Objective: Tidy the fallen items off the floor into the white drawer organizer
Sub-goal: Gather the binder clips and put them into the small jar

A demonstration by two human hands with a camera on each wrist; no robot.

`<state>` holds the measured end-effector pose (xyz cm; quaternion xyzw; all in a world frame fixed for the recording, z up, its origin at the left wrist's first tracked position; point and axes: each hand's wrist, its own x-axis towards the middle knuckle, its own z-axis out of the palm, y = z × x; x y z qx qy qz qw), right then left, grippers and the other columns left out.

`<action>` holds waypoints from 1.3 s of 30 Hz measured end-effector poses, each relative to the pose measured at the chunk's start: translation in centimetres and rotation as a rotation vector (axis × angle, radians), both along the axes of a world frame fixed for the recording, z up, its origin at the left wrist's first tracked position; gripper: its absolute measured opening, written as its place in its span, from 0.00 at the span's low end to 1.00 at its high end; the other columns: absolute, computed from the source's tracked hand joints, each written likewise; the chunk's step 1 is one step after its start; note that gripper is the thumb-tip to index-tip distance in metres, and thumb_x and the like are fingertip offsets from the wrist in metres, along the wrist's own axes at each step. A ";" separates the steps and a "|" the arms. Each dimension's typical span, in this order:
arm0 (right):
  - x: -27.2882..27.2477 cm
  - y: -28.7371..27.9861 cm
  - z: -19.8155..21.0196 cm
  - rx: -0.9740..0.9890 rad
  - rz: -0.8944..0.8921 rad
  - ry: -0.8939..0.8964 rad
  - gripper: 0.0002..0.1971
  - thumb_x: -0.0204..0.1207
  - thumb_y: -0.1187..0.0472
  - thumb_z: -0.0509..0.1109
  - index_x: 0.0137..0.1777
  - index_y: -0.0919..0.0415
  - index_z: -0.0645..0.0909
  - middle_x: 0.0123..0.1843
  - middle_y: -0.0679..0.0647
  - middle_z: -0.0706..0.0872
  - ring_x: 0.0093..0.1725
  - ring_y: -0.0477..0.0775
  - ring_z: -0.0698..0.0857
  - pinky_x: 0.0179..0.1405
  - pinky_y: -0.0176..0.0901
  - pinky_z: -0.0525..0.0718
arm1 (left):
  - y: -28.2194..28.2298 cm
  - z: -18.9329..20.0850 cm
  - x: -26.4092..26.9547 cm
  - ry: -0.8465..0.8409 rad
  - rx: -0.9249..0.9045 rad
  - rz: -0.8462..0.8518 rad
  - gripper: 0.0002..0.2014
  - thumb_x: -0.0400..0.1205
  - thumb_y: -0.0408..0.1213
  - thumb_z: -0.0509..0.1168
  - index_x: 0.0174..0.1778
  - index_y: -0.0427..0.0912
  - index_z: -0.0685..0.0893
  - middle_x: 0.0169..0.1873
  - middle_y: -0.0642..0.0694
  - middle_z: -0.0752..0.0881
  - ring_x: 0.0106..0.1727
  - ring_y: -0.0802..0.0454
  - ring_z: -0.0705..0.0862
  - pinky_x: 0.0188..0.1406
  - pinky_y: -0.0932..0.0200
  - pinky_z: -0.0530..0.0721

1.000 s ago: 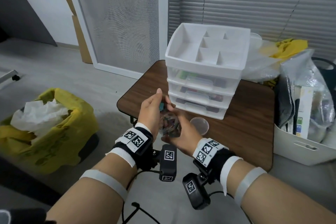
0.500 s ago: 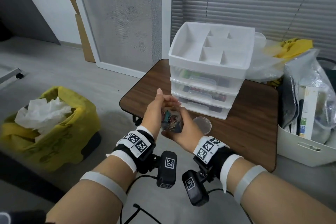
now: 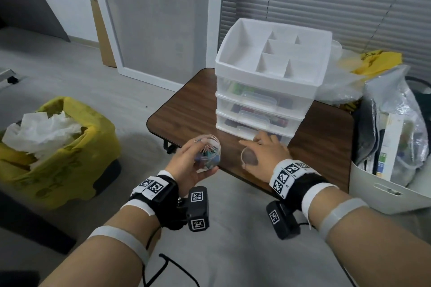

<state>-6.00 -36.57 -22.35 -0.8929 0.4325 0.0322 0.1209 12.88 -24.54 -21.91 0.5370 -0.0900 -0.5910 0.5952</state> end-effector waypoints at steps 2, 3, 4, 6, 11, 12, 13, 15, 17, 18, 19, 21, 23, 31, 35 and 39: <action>0.0 0.1 -0.9 0.016 -0.022 0.014 0.33 0.73 0.38 0.69 0.78 0.36 0.65 0.72 0.50 0.67 0.72 0.58 0.65 0.68 0.56 0.76 | -0.1 0.0 0.0 0.095 0.041 -0.003 0.21 0.82 0.52 0.67 0.65 0.44 0.84 0.60 0.36 0.88 0.55 0.40 0.88 0.46 0.46 0.88; 0.2 0.2 -1.1 0.024 -0.033 -0.007 0.31 0.74 0.41 0.70 0.77 0.38 0.68 0.71 0.51 0.69 0.71 0.58 0.66 0.68 0.53 0.76 | -0.2 0.0 0.0 0.140 0.064 0.010 0.23 0.81 0.55 0.66 0.66 0.42 0.84 0.59 0.36 0.88 0.56 0.40 0.88 0.47 0.45 0.88; 0.5 0.2 -1.1 0.029 -0.038 -0.039 0.29 0.74 0.43 0.71 0.75 0.40 0.70 0.69 0.52 0.70 0.71 0.59 0.67 0.68 0.51 0.76 | -0.3 -0.1 0.0 0.172 0.068 0.023 0.24 0.82 0.56 0.64 0.66 0.42 0.84 0.58 0.37 0.89 0.56 0.39 0.88 0.46 0.44 0.88; 1.5 0.4 -0.3 0.048 -0.041 -0.179 0.26 0.73 0.46 0.73 0.70 0.42 0.72 0.65 0.53 0.72 0.67 0.59 0.71 0.66 0.49 0.77 | -0.4 -0.3 0.0 0.188 0.064 0.044 0.23 0.84 0.55 0.61 0.67 0.42 0.84 0.57 0.37 0.88 0.56 0.39 0.87 0.45 0.43 0.88; 4.4 1.0 3.5 0.124 -0.074 -0.814 0.19 0.68 0.48 0.78 0.47 0.51 0.71 0.50 0.50 0.79 0.46 0.48 0.81 0.45 0.39 0.81 | -0.7 -0.6 0.8 0.220 0.055 0.059 0.24 0.86 0.55 0.56 0.72 0.45 0.81 0.67 0.38 0.84 0.62 0.39 0.85 0.45 0.45 0.88; 4.9 1.0 3.8 0.148 -0.078 -0.854 0.18 0.69 0.48 0.78 0.44 0.52 0.71 0.47 0.51 0.81 0.46 0.50 0.82 0.46 0.43 0.83 | -0.7 -0.6 1.0 0.239 0.059 0.074 0.25 0.86 0.56 0.57 0.72 0.44 0.80 0.68 0.37 0.83 0.63 0.38 0.84 0.44 0.45 0.88; 5.2 1.0 4.0 0.176 -0.081 -0.875 0.16 0.69 0.49 0.77 0.42 0.53 0.72 0.45 0.50 0.83 0.46 0.52 0.84 0.48 0.46 0.85 | -0.6 -0.6 1.2 0.245 0.057 0.079 0.26 0.85 0.56 0.58 0.72 0.43 0.80 0.68 0.36 0.84 0.64 0.37 0.84 0.43 0.45 0.89; 6.0 1.1 3.9 0.177 -0.092 -0.868 0.14 0.71 0.53 0.78 0.38 0.54 0.74 0.41 0.51 0.84 0.44 0.53 0.85 0.47 0.48 0.86 | -0.6 -0.7 1.2 0.238 0.054 0.087 0.26 0.84 0.56 0.60 0.69 0.40 0.81 0.65 0.35 0.85 0.60 0.37 0.86 0.42 0.45 0.90; 6.8 1.0 3.6 0.193 -0.127 -0.882 0.11 0.74 0.60 0.76 0.39 0.56 0.75 0.40 0.53 0.84 0.41 0.53 0.86 0.43 0.47 0.86 | -0.6 -0.7 1.1 0.233 0.055 0.098 0.25 0.84 0.56 0.61 0.64 0.38 0.82 0.59 0.35 0.87 0.55 0.37 0.87 0.42 0.45 0.89; 7.2 1.0 3.6 0.234 -0.151 -0.913 0.09 0.75 0.63 0.75 0.40 0.57 0.76 0.41 0.53 0.85 0.41 0.52 0.87 0.42 0.45 0.86 | -0.5 -0.8 0.9 0.229 0.057 0.098 0.24 0.84 0.56 0.61 0.62 0.38 0.83 0.57 0.35 0.87 0.54 0.37 0.87 0.43 0.45 0.89; 7.5 0.9 3.5 0.284 -0.165 -0.944 0.08 0.76 0.64 0.74 0.42 0.56 0.77 0.42 0.52 0.85 0.42 0.51 0.88 0.43 0.46 0.87 | -0.5 -0.9 0.8 0.221 0.058 0.096 0.24 0.84 0.56 0.61 0.62 0.39 0.84 0.57 0.35 0.87 0.55 0.37 0.86 0.45 0.44 0.88; 8.1 0.7 3.5 0.336 -0.161 -0.974 0.08 0.76 0.65 0.72 0.42 0.52 0.79 0.43 0.49 0.87 0.44 0.52 0.89 0.47 0.48 0.89 | -0.3 -1.3 0.6 0.208 0.045 0.076 0.23 0.85 0.56 0.60 0.63 0.40 0.84 0.58 0.34 0.86 0.58 0.35 0.85 0.48 0.44 0.87; 8.5 1.0 3.3 0.312 -0.118 -0.950 0.09 0.76 0.67 0.70 0.41 0.51 0.80 0.44 0.50 0.88 0.44 0.49 0.89 0.46 0.38 0.87 | 0.1 -1.3 0.4 0.203 0.010 0.005 0.24 0.84 0.58 0.59 0.63 0.43 0.85 0.58 0.35 0.87 0.60 0.35 0.84 0.52 0.44 0.86; 9.4 2.9 1.8 0.216 0.042 -0.761 0.09 0.81 0.65 0.62 0.44 0.52 0.81 0.49 0.50 0.81 0.49 0.45 0.81 0.53 0.35 0.79 | 0.6 -0.4 -0.1 0.088 -0.128 -0.171 0.12 0.84 0.45 0.66 0.63 0.51 0.83 0.51 0.42 0.86 0.47 0.45 0.88 0.56 0.47 0.87; 9.5 3.0 1.7 0.217 0.126 -0.645 0.11 0.82 0.61 0.59 0.49 0.50 0.83 0.51 0.49 0.82 0.53 0.49 0.82 0.60 0.52 0.79 | 0.9 -0.3 0.3 0.110 -0.154 -0.142 0.15 0.85 0.42 0.64 0.67 0.47 0.81 0.53 0.40 0.85 0.49 0.43 0.87 0.54 0.46 0.86; 8.9 2.3 3.7 0.313 0.273 -0.440 0.25 0.78 0.57 0.68 0.75 0.52 0.76 0.67 0.49 0.75 0.69 0.49 0.76 0.72 0.44 0.72 | 0.8 -0.1 1.4 0.054 -0.147 -0.027 0.21 0.82 0.39 0.68 0.70 0.37 0.79 0.52 0.36 0.85 0.48 0.39 0.84 0.54 0.44 0.87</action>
